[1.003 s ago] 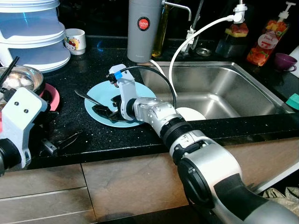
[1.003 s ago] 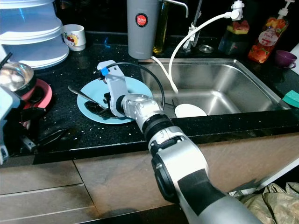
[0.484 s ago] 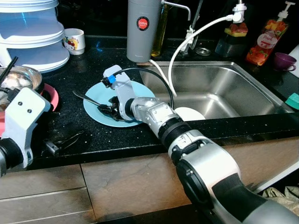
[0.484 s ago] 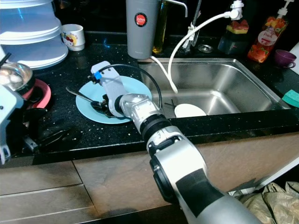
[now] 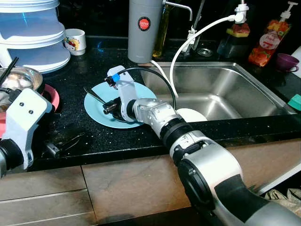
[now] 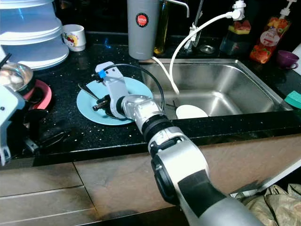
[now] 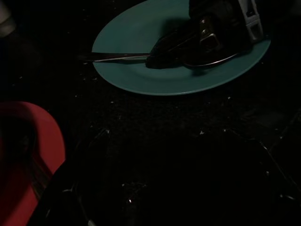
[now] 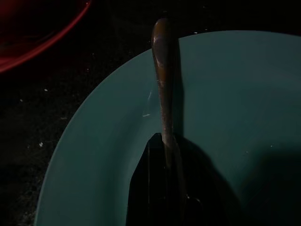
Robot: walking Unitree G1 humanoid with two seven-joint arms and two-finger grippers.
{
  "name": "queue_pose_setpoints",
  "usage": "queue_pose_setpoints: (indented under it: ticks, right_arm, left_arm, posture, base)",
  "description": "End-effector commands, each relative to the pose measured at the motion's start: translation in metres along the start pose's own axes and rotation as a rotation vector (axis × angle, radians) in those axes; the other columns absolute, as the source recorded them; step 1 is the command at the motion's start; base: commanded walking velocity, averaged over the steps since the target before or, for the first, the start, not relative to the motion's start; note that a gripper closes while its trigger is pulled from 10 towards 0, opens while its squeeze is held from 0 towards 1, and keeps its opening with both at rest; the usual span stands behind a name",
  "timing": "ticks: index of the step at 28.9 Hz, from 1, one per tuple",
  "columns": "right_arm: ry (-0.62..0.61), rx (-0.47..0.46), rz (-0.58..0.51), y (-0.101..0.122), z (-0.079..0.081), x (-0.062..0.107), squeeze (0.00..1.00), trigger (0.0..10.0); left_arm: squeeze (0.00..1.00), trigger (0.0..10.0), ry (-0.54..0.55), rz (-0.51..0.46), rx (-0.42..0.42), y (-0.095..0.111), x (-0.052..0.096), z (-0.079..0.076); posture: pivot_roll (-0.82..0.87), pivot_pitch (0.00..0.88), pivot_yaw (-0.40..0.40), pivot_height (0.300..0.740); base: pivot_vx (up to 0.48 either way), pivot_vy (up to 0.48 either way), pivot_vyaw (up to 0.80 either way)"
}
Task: Kitchen organization
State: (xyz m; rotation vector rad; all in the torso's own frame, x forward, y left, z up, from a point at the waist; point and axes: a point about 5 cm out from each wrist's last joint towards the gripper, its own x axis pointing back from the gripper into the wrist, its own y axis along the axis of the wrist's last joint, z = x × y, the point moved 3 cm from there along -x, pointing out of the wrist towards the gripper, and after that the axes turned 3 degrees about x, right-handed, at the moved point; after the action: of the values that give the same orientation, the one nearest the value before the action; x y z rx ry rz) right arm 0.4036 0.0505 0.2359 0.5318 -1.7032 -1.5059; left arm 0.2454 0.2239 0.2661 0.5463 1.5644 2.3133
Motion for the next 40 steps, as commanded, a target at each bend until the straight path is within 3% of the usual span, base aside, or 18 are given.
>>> queue_pose_setpoints:
  ticks: [1,3,4,9,11,15,16,17,19,20,26,28,29,31,32,33,34,40]
  right_arm:
    - [-0.017,-0.064,0.007,-0.004,-0.005,0.002,0.00,0.0]
    - [-0.017,-0.125,-0.073,0.013,-0.010,0.007,0.00,0.0]
    - [0.001,-0.215,-0.188,0.036,-0.019,0.017,0.00,0.0]
    - [0.056,-0.392,-0.405,0.076,-0.047,0.051,0.00,0.0]
    - [0.062,-0.399,-0.435,0.080,-0.058,0.063,0.00,0.0]
    - [0.017,-0.222,-0.396,0.066,-0.072,0.074,0.00,0.0]
    - [0.010,-0.207,-0.408,0.060,-0.074,0.075,0.00,0.0]
    - [0.008,-0.208,-0.428,0.053,-0.076,0.076,0.00,0.0]
    - [0.029,-0.247,-0.436,0.046,-0.075,0.078,0.00,0.0]
    - [0.042,-0.227,-0.442,0.039,-0.073,0.081,0.00,0.0]
    - [0.055,-0.194,-0.463,0.035,-0.072,0.091,0.00,0.0]
    - [0.060,-0.213,-0.502,0.037,-0.076,0.102,0.00,0.0]
    - [0.060,-0.213,-0.502,0.037,-0.076,0.102,0.00,0.0]
    - [0.144,-0.238,-0.555,0.040,-0.070,0.115,0.00,0.0]
    - [0.176,-0.246,-0.569,0.041,-0.067,0.118,0.00,0.0]
    - [0.207,-0.257,-0.579,0.040,-0.063,0.121,0.00,0.0]
    - [0.227,-0.266,-0.584,0.040,-0.061,0.123,0.00,0.0]
    - [0.348,-0.266,-0.598,0.035,-0.044,0.131,0.00,0.0]
  left_arm:
    - [0.00,10.0,-0.011,-0.008,-0.021,0.003,-0.002,-0.002]
    - [0.00,10.0,0.002,-0.028,-0.025,0.006,-0.006,-0.001]
    - [0.00,10.0,0.006,-0.047,-0.022,0.009,-0.010,-0.002]
    - [0.00,10.0,0.003,-0.107,0.000,0.017,-0.015,-0.009]
    - [0.00,10.0,0.008,-0.141,0.006,0.021,-0.019,-0.012]
    - [0.00,10.0,0.046,-0.258,0.056,0.038,-0.037,-0.018]
    - [0.27,10.0,0.067,-0.304,0.107,0.042,-0.041,-0.018]
    - [1.00,10.0,0.086,-0.351,0.166,0.046,-0.045,-0.019]
    - [1.00,10.0,0.090,-0.395,0.188,0.050,-0.047,-0.021]
    - [1.00,10.0,0.100,-0.477,0.228,0.059,-0.047,-0.021]
    - [1.00,10.0,0.094,-0.553,0.324,0.067,-0.048,-0.016]
    - [1.00,10.0,0.058,-0.551,0.418,0.060,-0.050,-0.018]
    - [1.00,10.0,0.058,-0.551,0.418,0.060,-0.050,-0.018]
    - [1.00,10.0,0.028,-0.620,0.561,0.061,-0.047,-0.020]
    - [0.42,10.0,0.024,-0.655,0.605,0.062,-0.045,-0.019]
    - [0.15,10.0,0.022,-0.681,0.643,0.063,-0.043,-0.017]
    - [0.00,10.0,0.020,-0.694,0.671,0.062,-0.043,-0.015]
    - [0.00,10.0,-0.072,-0.718,0.741,0.060,-0.042,-0.017]
  posture:
    - [0.14,0.089,-0.111,0.740]
    - [0.15,0.088,-0.112,0.740]
    - [0.14,0.088,-0.111,0.740]
    - [0.14,0.088,-0.115,0.740]
    - [0.14,0.086,-0.118,0.740]
    - [0.16,0.079,-0.123,0.740]
    - [0.15,0.076,-0.117,0.740]
    - [0.15,0.076,-0.117,0.740]
    - [0.15,0.074,-0.105,0.740]
    - [0.14,0.070,-0.096,0.740]
    - [0.13,0.064,-0.084,0.740]
    - [0.13,0.063,-0.073,0.740]
    - [0.13,0.063,-0.073,0.740]
    - [0.13,0.067,-0.073,0.740]
    - [0.14,0.067,-0.075,0.740]
    - [0.14,0.067,-0.075,0.740]
    - [0.14,0.071,-0.078,0.740]
    - [0.14,0.073,-0.078,0.740]
  base:
    - [0.000,0.000,0.00]
    - [0.000,0.000,0.00]
    - [0.000,0.000,0.00]
    - [0.000,0.000,0.00]
    - [0.000,0.000,0.00]
    - [0.000,0.000,0.00]
    - [0.000,0.000,0.00]
    - [0.000,0.000,0.00]
    - [0.000,0.000,0.00]
    - [0.000,0.000,0.00]
    - [0.000,0.000,0.00]
    - [0.000,0.000,0.00]
    - [0.000,0.000,0.00]
    - [0.000,0.000,0.00]
    - [0.000,0.000,0.00]
    - [0.000,0.000,0.00]
    - [0.000,0.000,0.00]
    - [0.000,0.000,0.00]
